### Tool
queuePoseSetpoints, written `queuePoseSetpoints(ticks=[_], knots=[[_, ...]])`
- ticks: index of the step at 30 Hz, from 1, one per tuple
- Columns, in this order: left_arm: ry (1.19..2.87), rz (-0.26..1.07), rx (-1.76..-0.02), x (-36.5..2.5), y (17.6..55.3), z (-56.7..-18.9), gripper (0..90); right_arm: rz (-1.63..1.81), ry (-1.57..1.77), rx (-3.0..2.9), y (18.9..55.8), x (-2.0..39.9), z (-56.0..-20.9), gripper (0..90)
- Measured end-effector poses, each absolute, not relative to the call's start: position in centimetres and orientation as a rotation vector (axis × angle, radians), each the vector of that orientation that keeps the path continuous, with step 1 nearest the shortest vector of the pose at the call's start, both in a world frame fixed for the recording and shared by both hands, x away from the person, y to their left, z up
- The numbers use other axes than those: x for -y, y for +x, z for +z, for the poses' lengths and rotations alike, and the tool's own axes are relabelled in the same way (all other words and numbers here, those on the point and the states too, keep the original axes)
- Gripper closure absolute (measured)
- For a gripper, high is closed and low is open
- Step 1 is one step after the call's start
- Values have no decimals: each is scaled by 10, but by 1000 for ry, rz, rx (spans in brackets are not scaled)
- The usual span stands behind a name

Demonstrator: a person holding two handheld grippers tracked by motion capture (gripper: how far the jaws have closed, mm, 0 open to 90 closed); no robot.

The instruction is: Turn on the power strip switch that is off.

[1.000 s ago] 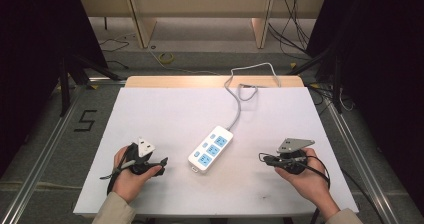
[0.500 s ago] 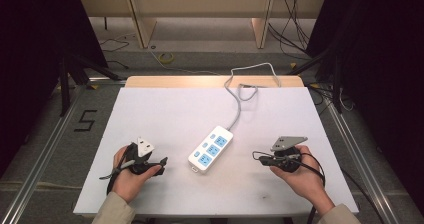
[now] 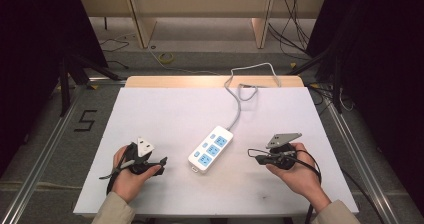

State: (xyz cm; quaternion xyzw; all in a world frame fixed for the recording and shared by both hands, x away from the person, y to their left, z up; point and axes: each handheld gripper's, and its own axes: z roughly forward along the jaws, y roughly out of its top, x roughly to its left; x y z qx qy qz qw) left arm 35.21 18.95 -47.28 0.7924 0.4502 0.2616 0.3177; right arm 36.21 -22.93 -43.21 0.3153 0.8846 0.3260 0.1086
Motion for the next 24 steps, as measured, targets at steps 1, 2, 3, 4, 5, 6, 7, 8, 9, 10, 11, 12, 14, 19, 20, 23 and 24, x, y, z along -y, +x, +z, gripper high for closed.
queuePoseSetpoints(ticks=[1,2,3,4,5,6,7,8,9,10,11,12,14,19,20,23,24], knots=[[2085,689,-1184,-189,352,-473,210,959,927,-2602,362,229,-432,900],[2086,689,-1184,-190,352,-473,210,956,929,-2607,363,228,-431,900],[2087,690,-1183,-190,352,-473,210,956,926,-2609,363,228,-431,900],[2087,690,-1184,-190,352,-473,210,954,927,-2611,363,227,-431,900],[2087,690,-1183,-189,352,-473,210,954,927,-2611,363,227,-431,900],[2088,692,-1183,-189,352,-472,210,952,929,-2615,364,226,-431,900],[2088,693,-1183,-189,352,-472,210,952,929,-2615,364,226,-431,900],[2088,693,-1183,-189,352,-472,210,950,931,-2620,364,225,-430,900],[2088,693,-1183,-189,352,-472,210,950,931,-2620,364,225,-430,900],[2089,693,-1182,-189,352,-472,210,946,929,-2623,365,224,-430,900],[2090,692,-1182,-189,352,-472,210,946,929,-2623,365,224,-430,900],[2091,692,-1182,-189,352,-472,210,946,929,-2624,365,223,-429,900],[2087,692,-1183,-189,352,-472,211,942,928,-2628,366,222,-429,900],[2088,692,-1180,-189,352,-472,210,936,926,-2637,367,217,-428,900],[2090,692,-1181,-189,352,-472,210,936,926,-2637,367,217,-428,900],[2085,695,-1180,-189,352,-472,210,930,918,-2645,369,214,-427,900],[2085,696,-1180,-189,352,-472,210,930,917,-2647,369,213,-427,900]])
